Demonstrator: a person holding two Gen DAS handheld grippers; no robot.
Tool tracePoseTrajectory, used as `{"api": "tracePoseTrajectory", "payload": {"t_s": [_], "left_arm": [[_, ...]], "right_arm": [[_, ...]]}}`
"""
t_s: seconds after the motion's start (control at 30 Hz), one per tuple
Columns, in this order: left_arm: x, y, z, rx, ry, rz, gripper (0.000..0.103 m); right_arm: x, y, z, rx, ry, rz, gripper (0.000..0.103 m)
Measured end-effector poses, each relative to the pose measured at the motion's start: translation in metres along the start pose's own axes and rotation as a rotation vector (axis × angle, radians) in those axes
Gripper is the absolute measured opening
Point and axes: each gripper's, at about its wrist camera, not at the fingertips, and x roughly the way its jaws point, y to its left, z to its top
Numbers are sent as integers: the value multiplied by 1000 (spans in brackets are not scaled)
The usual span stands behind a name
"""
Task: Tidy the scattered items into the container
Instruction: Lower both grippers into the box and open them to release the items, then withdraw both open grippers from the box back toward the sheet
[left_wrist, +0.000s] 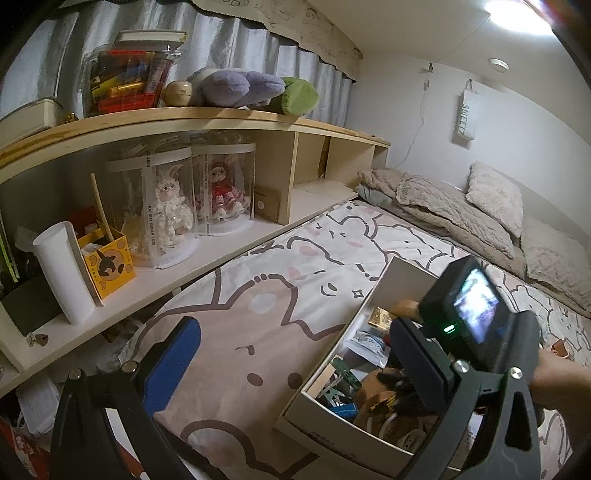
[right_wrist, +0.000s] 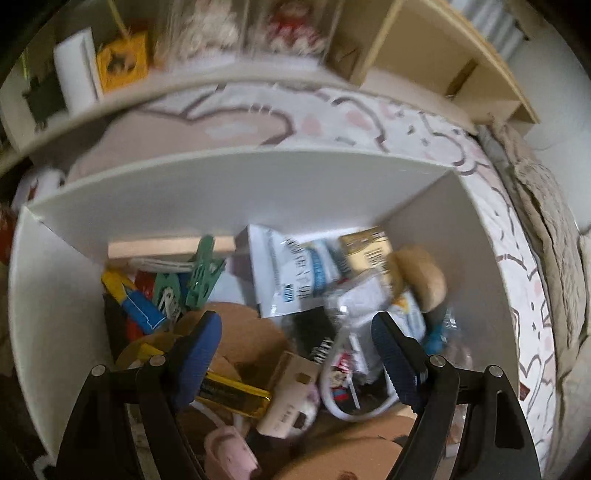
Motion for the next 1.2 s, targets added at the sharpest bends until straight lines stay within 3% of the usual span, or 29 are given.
{"api": "tracePoseTrajectory", "payload": {"t_s": [0.23,0.37,0.6,1.0,1.07,1.1,1.13,1.2], "left_arm": [[-2,11,4,-16,-10,22,103],[-4,10,4,-16,-13,21,103],[-12,2,5,-7,-20,5,103],[-30,-11,4,-15,-19,-5,103],[-34,-13,4,-13,-20,-3,103],[-35,-14,4,-11,-19,-5,103],[-37,-15,4,-9,-19,-4,103],[-41,-18,3,-5,-20,-3,103]], "right_arm": [[19,21,15,-52,77,-8,83],[5,26,16,-44,36,152,83],[-15,20,4,-21,10,106,83],[-69,-17,-36,160,-186,119,84],[-79,-22,-44,193,-217,123,90],[-83,-24,-46,207,-232,126,100],[-88,-27,-50,222,-251,132,103],[-98,-31,-57,251,-287,142,103]]}}
